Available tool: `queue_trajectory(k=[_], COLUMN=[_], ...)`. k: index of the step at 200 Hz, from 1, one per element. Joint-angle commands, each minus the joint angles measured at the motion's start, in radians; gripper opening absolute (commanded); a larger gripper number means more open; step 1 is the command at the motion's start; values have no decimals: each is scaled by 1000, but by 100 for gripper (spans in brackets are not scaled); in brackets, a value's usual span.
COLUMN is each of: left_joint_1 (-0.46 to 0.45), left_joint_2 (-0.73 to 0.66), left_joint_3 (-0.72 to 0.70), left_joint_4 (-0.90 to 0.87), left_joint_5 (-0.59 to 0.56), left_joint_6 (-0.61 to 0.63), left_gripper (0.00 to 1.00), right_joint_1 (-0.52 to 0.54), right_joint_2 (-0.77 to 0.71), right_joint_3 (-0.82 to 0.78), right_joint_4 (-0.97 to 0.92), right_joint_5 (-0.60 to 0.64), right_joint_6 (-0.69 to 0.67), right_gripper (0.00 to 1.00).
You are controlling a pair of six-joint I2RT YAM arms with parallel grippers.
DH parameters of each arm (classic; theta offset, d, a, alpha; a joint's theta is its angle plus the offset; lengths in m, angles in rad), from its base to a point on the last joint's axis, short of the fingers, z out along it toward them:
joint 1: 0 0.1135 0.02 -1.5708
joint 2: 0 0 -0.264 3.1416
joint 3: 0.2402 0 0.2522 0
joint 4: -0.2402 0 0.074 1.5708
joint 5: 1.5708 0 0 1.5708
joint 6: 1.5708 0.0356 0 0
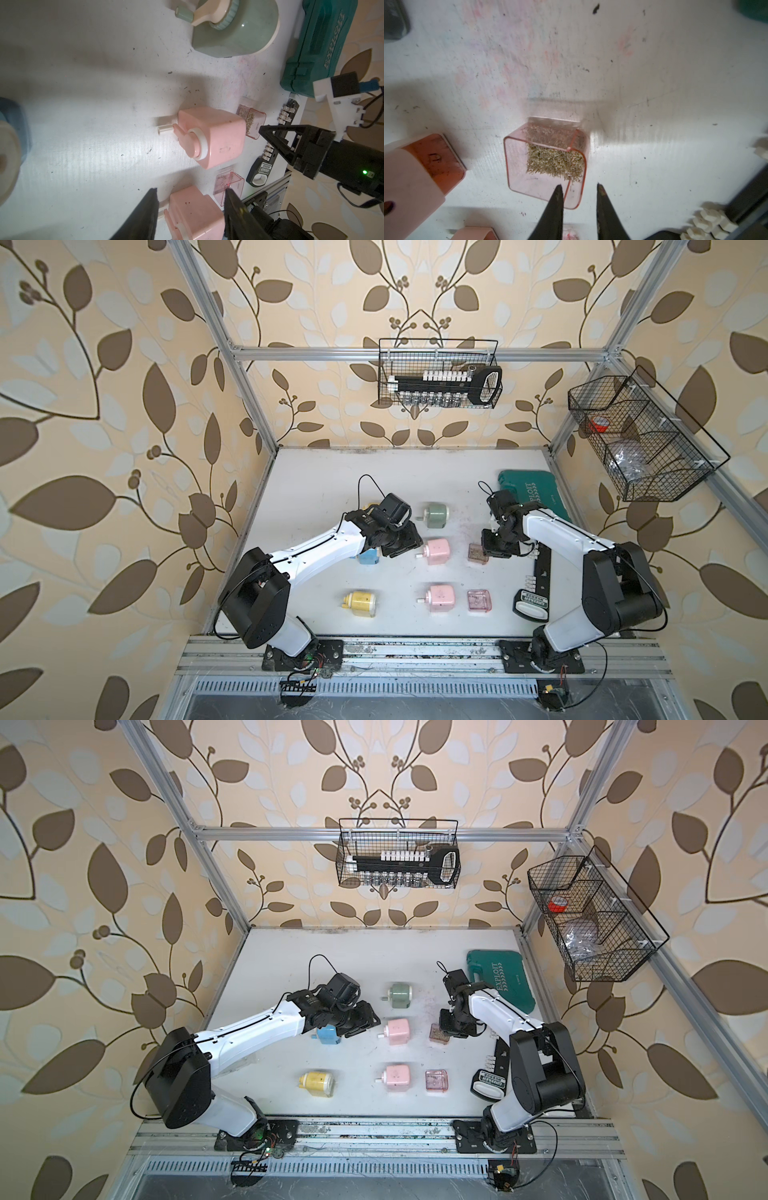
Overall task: Put the tray back into the pencil sharpener
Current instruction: Pick up the container from the center of the board.
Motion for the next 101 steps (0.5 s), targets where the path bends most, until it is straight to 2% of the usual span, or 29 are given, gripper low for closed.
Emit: queue_trajectory(k=[1,61,91,101], left_joint_1=[-8,-10,-12,-15], left_joint_2=[13,15,17,20], left_joint_3=[-3,-7,-8,-8], left_joint_4=[25,31,38,40], left_joint_5=[12,15,18,17], left_joint_6=[-1,5,2,0], left_gripper=[52,51,51,51], right_joint_1=[17,26,29,32], right_joint_2=[36,79,84,88], right_joint_3=[5,29,56,69], right_joint_4=[6,2,-24,-39], right_joint_5=[33,64,105,127], right_joint_6=[16,25,22,17], right_gripper=[24,10,0,0])
